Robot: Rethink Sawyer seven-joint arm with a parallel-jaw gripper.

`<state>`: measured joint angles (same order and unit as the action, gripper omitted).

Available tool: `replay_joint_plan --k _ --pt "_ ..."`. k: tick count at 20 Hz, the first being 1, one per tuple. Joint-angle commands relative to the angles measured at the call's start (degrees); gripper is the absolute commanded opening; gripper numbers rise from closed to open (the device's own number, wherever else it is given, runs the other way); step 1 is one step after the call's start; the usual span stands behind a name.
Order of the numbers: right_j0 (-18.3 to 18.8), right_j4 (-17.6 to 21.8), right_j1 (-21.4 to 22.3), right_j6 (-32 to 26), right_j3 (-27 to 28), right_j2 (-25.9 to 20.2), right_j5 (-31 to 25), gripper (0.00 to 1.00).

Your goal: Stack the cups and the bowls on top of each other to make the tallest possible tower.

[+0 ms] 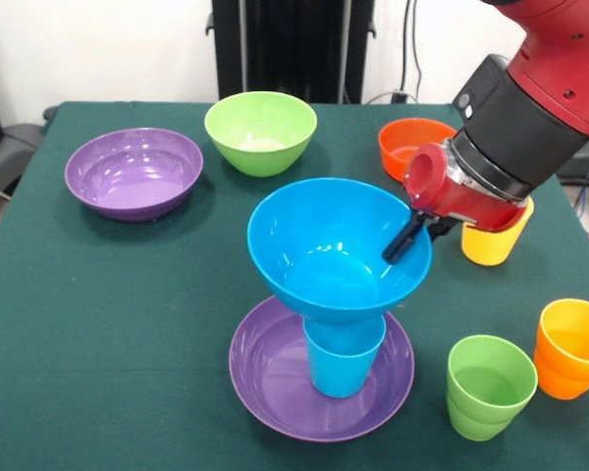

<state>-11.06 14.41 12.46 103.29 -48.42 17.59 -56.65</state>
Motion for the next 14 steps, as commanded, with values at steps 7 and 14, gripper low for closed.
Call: replay_joint_plan --k 7,14 --pt "-0.5 -0.1 0.9 -2.8 -4.0 -7.4 0.8 0.00" --pt "-0.6 0.2 0.6 -3.0 -3.1 -7.5 0.9 0.00"
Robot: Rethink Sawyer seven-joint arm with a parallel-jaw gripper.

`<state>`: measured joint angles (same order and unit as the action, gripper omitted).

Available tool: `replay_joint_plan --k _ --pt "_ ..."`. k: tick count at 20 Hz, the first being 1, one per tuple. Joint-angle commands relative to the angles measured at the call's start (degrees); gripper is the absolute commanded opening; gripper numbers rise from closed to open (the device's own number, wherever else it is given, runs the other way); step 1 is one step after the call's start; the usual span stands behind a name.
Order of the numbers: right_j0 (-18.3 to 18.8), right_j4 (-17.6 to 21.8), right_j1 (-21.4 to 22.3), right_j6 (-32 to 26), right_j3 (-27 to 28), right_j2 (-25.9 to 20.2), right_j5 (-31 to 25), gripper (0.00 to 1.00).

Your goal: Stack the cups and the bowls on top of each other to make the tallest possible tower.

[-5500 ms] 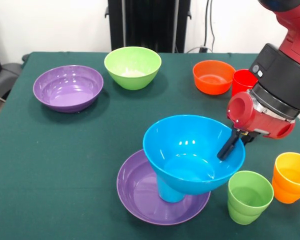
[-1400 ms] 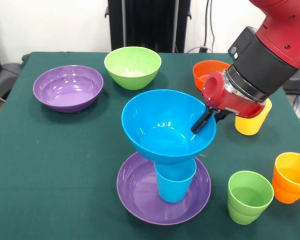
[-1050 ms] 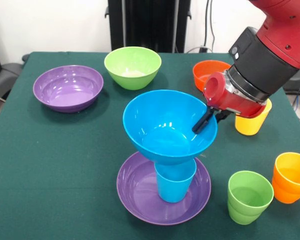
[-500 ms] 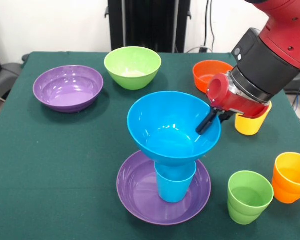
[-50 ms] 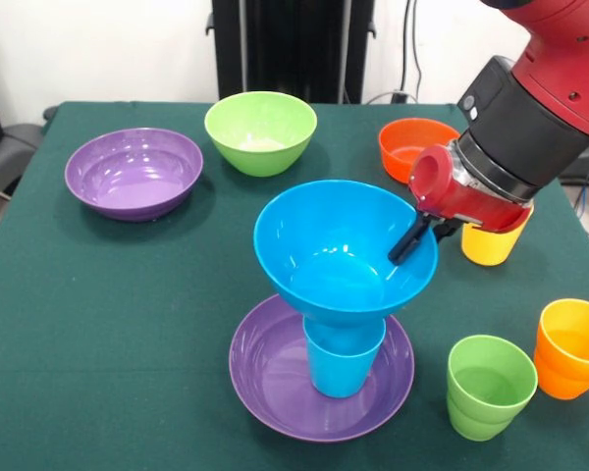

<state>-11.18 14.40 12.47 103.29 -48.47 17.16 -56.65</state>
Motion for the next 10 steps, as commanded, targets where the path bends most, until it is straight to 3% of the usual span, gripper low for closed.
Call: replay_joint_plan --k 1,10 --pt "-0.5 0.3 0.5 -3.1 -2.9 -7.1 0.9 0.00" --pt "0.0 0.2 -0.6 -5.5 0.1 -8.3 -0.5 0.00"
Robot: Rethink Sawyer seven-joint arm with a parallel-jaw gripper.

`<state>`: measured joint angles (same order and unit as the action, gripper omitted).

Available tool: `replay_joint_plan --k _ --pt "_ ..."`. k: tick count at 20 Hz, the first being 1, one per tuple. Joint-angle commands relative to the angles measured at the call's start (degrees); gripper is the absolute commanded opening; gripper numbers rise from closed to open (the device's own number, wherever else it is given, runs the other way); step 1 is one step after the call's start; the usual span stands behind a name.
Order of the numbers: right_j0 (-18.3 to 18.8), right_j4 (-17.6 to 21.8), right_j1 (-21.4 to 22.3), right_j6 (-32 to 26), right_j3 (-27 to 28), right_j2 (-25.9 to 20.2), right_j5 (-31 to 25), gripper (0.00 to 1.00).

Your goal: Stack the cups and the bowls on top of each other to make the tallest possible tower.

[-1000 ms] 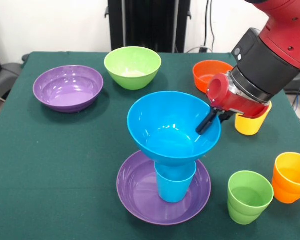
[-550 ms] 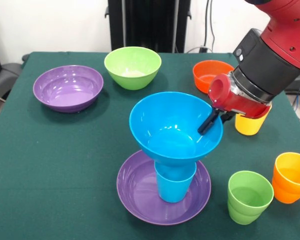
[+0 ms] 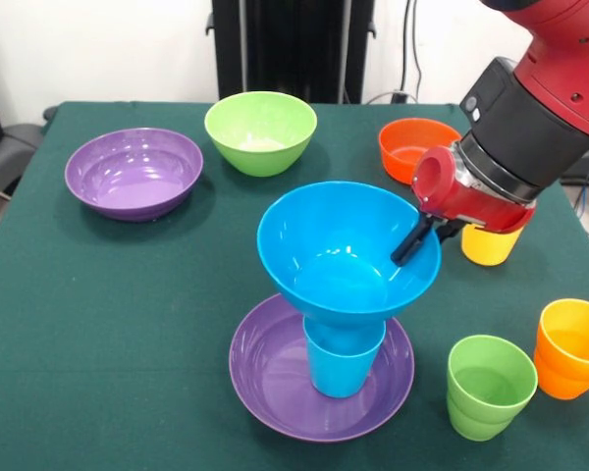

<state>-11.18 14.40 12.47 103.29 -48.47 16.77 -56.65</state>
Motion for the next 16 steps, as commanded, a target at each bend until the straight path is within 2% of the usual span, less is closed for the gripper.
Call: replay_joint_plan --k 1,10,16 --pt "0.1 0.3 -0.6 -5.6 0.1 -7.9 -0.4 0.00" --pt "0.4 0.4 -0.6 -6.5 0.1 -9.0 0.1 0.00" --pt "1.0 0.8 -2.3 -8.8 3.9 -9.6 -1.6 0.00"
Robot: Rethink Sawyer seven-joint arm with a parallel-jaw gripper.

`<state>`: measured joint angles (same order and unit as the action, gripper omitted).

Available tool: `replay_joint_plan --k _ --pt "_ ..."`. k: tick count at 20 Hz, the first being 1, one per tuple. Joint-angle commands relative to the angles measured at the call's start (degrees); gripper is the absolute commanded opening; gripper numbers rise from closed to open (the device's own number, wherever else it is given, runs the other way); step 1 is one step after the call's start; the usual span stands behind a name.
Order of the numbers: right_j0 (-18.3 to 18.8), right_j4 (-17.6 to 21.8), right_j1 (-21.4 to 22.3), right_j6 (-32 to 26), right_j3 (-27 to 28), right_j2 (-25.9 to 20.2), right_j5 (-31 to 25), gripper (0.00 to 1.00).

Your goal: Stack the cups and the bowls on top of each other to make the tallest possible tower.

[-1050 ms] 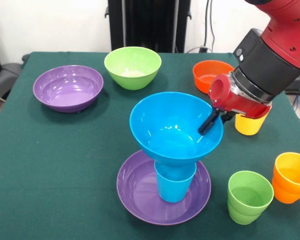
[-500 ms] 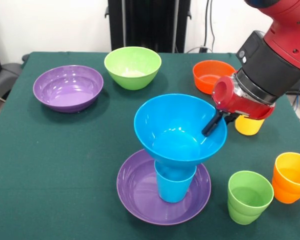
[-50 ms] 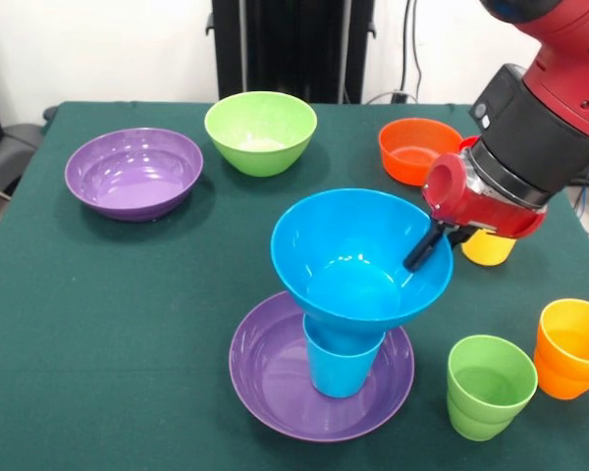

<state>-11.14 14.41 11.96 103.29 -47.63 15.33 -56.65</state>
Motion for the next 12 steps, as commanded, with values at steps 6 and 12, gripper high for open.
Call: replay_joint_plan --k 6,12 --pt "2.3 1.1 -2.3 -11.1 4.4 -9.0 -2.3 0.00" --pt "3.2 1.4 -1.8 -11.4 3.4 -9.4 -2.0 0.00"
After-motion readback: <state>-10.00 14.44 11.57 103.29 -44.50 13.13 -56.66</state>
